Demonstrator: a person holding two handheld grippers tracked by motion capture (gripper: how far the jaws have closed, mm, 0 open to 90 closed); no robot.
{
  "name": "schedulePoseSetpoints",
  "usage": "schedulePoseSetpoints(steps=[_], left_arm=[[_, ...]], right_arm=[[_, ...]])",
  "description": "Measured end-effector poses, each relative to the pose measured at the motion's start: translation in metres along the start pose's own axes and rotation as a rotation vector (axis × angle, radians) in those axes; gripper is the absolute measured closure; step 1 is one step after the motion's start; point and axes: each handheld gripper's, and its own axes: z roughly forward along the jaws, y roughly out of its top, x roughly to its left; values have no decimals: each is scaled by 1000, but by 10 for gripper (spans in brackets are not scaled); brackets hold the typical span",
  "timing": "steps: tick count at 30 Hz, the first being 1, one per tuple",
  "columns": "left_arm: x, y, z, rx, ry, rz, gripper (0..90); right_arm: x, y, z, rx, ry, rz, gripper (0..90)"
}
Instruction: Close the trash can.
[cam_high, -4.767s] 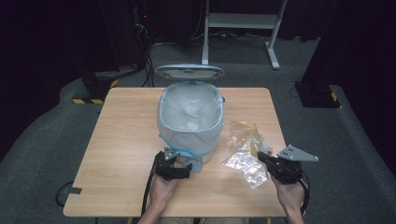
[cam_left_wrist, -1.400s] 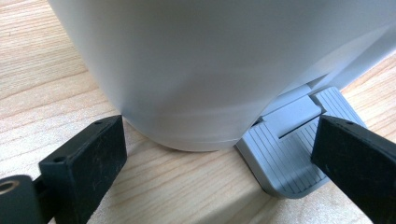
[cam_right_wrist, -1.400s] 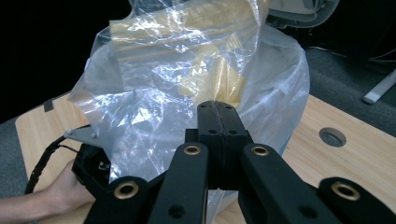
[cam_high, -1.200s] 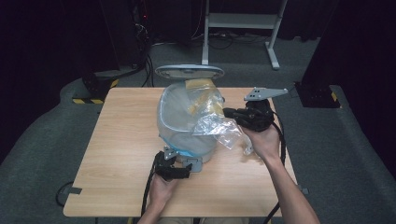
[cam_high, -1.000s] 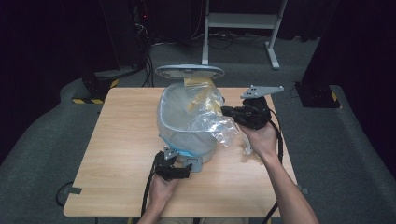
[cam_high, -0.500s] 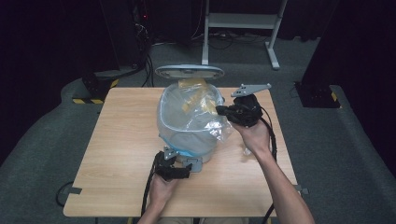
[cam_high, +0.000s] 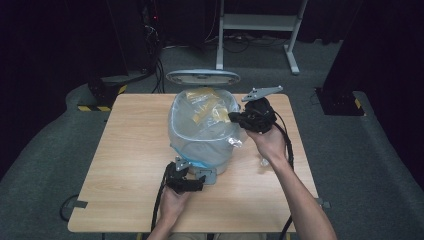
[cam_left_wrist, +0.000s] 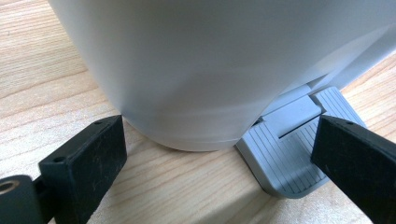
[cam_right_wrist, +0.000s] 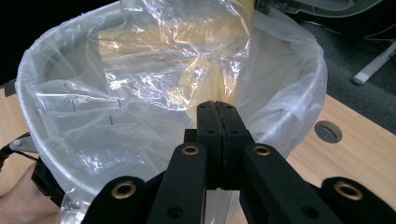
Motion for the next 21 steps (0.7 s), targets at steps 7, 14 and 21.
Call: schedulePoseSetpoints(steps=[7, 14, 21], left_arm=[[0, 0, 0, 0, 0, 0, 36], [0, 0, 0, 0, -1, 0, 36], [0, 0, 0, 1, -1, -1, 36]], right_arm=[[1, 3, 4, 5, -5, 0, 872], [3, 1, 11, -13, -17, 7, 770], [3, -1, 7, -76, -36, 26, 634]])
